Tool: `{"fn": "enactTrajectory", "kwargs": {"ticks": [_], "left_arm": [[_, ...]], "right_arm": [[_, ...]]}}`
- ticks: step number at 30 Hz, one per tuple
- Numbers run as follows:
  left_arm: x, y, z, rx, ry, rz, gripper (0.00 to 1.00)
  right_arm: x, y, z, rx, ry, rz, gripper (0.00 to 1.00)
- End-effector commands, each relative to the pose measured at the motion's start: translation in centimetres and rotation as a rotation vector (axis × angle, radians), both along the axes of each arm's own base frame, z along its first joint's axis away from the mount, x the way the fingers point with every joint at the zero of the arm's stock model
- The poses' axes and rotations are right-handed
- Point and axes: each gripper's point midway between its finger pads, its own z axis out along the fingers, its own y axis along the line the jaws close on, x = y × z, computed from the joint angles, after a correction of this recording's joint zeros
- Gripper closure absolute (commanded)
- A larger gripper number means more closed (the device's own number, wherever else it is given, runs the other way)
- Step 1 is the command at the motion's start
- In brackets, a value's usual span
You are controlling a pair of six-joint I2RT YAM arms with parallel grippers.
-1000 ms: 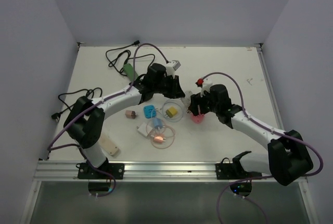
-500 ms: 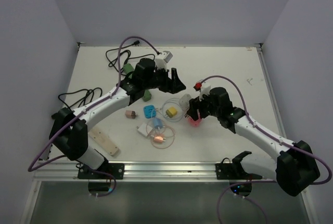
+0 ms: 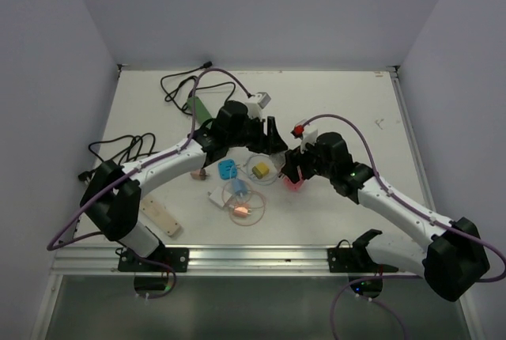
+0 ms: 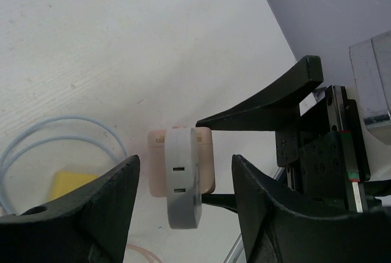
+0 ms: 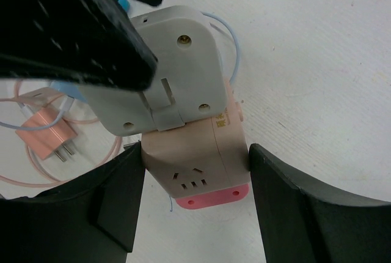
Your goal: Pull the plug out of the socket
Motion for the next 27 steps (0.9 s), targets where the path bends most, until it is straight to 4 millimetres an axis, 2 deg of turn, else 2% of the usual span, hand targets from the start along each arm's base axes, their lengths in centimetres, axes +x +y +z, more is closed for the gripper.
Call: {"fn": "enactTrajectory", "kwargs": {"ticks": [1, 7, 10, 11, 13, 14, 17, 18, 20, 22, 27], "left_arm": [[-0.2, -1.7, 0.9, -0.045, -0.011, -0.011, 0.36], [-0.5, -2.1, -0.4, -0.009, 0.006, -0.009, 0.53], [-0.4, -2.0, -0.9, 0.004, 0.006, -0.001, 0.66], [-0.4, -2.0, -0.8, 0.004, 0.002, 0.001, 0.77], [-0.1, -2.0, -0.2, 0.003, -0.022, 0.005, 0.89], [0.1, -1.8, -0.1, 0.011, -0.025, 0.010, 1.00], [0.7, -1.5, 0.7, 0.052, -0.056, 0.020, 1.00], [1.1, -1.5, 1.9, 0.048, -0.079, 0.024, 1.00], [1.7, -1.2, 2.6, 0.062, -0.106, 0.035, 1.00], [2.3, -0.9, 4.2, 0.043, -0.131, 0.042, 1.00], [4.5, 1.5, 7.4, 0.005, -0.174, 0.107, 1.00]], "right_arm": [[1.3, 0.9, 3.7, 0.045, -0.101, -0.007, 1.00], [1.4, 1.0, 4.0, 0.046, -0.105, -0.010, 1.00], [1.3, 1.0, 4.0, 0.041, -0.104, -0.005, 1.00], [1.3, 1.0, 3.8, 0.037, -0.097, -0.004, 1.00], [1.2, 1.0, 3.7, 0.024, -0.090, 0.002, 1.00], [1.0, 1.0, 3.5, 0.017, -0.085, 0.006, 1.00], [0.8, 0.9, 3.1, -0.003, -0.076, 0.012, 1.00], [0.8, 0.8, 3.0, -0.015, -0.076, 0.014, 1.00], [0.5, 0.6, 2.4, -0.041, -0.055, 0.016, 1.00], [0.4, 0.4, 2.0, -0.069, -0.043, 0.012, 1.00], [0.3, 0.4, 1.1, -0.096, -0.017, 0.007, 1.00]]}}
